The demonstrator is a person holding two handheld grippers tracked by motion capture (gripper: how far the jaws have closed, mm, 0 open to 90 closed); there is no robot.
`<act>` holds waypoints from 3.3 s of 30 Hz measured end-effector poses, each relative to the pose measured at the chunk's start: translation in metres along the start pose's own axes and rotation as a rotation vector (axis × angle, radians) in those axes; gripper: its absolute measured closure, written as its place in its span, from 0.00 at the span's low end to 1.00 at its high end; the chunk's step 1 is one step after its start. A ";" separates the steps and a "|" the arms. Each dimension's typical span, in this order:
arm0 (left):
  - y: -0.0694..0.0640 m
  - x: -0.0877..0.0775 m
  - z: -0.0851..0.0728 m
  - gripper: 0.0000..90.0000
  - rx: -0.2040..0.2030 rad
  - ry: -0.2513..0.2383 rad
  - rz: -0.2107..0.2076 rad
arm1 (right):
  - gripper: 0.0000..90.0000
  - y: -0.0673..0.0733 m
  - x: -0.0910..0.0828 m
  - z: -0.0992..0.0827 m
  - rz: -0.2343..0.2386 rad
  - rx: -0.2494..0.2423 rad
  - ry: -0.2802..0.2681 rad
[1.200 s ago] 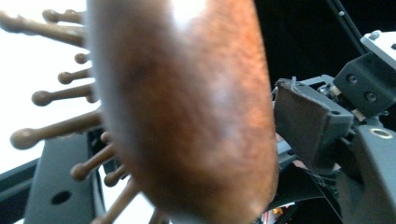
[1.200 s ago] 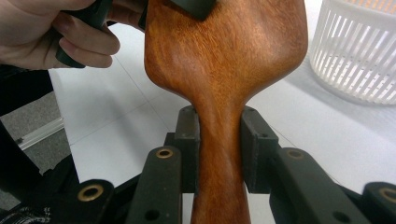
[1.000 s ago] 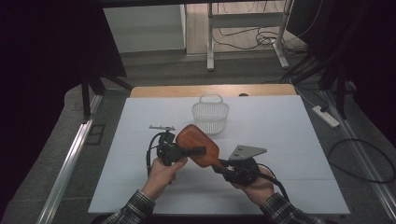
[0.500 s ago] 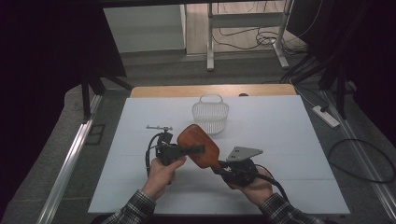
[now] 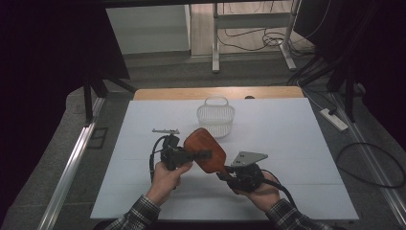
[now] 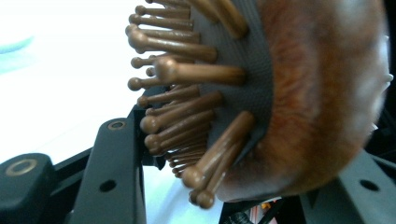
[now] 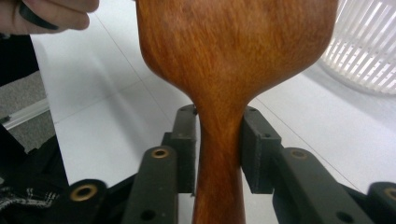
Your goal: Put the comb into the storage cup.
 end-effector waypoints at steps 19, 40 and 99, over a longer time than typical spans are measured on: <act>-0.002 -0.009 0.003 0.56 0.046 -0.019 0.070 | 0.45 -0.006 0.002 -0.003 0.084 0.034 0.074; -0.003 -0.021 0.006 0.56 0.072 -0.044 0.162 | 0.09 -0.008 0.000 -0.012 0.068 0.040 0.146; 0.018 -0.076 0.041 0.56 0.027 -0.130 0.294 | 0.00 -0.055 -0.059 -0.065 -0.067 0.155 0.135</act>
Point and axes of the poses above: each handheld gripper's, and its own axes: x roughly forward along the jaws, z roughly out of its top, y roughly to its left, the point moved 4 cm from there along x, roughly forward along the jaws, and after that the axes turned 11 degrees about y, right-handed, at the moved point
